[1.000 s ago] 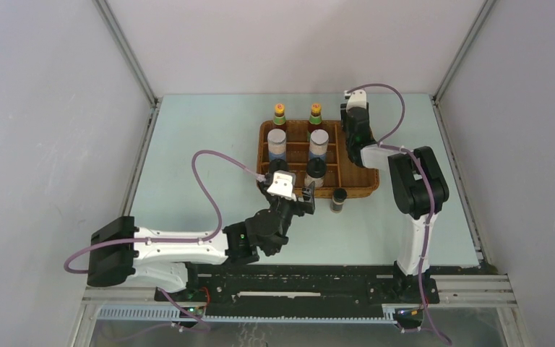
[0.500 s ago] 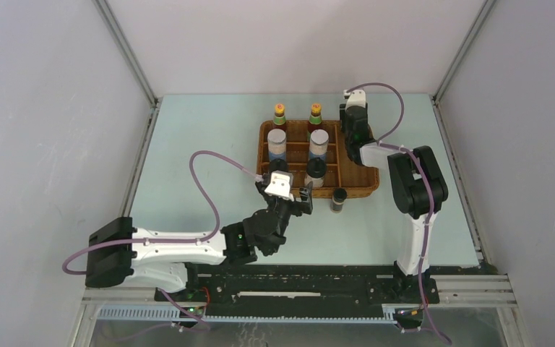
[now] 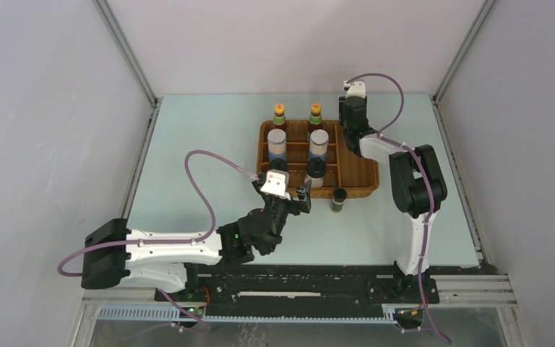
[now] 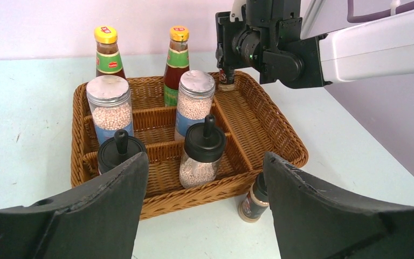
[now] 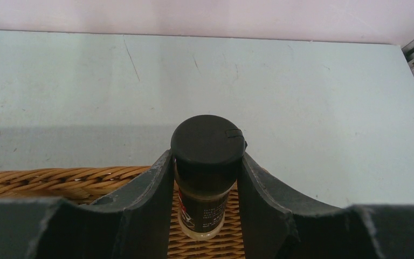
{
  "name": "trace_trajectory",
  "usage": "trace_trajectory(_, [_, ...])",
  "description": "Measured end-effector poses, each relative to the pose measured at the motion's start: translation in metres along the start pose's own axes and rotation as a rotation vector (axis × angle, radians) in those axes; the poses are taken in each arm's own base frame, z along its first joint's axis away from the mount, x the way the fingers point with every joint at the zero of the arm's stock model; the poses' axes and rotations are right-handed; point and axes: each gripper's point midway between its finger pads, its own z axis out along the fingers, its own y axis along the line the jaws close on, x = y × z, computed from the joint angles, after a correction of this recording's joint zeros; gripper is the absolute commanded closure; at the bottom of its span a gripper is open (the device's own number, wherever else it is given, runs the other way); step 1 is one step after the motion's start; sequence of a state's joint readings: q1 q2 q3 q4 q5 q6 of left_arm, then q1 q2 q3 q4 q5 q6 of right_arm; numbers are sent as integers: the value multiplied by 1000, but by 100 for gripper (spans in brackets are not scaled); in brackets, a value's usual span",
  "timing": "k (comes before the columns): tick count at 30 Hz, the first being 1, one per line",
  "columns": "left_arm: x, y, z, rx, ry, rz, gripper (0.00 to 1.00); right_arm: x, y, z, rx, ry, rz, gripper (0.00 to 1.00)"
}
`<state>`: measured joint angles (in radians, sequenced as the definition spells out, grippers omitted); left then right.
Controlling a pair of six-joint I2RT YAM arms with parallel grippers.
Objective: Organize the condiment bottles
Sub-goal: Place the bottle in the storage box.
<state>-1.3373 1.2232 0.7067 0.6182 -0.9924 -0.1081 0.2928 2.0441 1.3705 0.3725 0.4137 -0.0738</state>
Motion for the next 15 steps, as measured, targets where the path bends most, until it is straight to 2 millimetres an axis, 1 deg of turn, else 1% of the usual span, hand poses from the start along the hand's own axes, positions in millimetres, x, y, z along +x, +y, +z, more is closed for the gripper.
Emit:
trace_trajectory(2, [-1, 0, 0, 1, -2, -3, 18, -1, 1, 0, 0, 11, 5, 100])
trace_trajectory(5, [-3, 0, 0, 3, -4, -7, 18, 2, 1, -2, 2, 39, 11, 100])
trace_trajectory(12, [-6, 2, -2, 8, -9, -24, 19, 25, 4, -9, 0, 133, 8, 100])
trace_trajectory(15, [-6, 4, -3, 8, -11, -33, 19, 30, 8, -12, -3, 151, 8, 100])
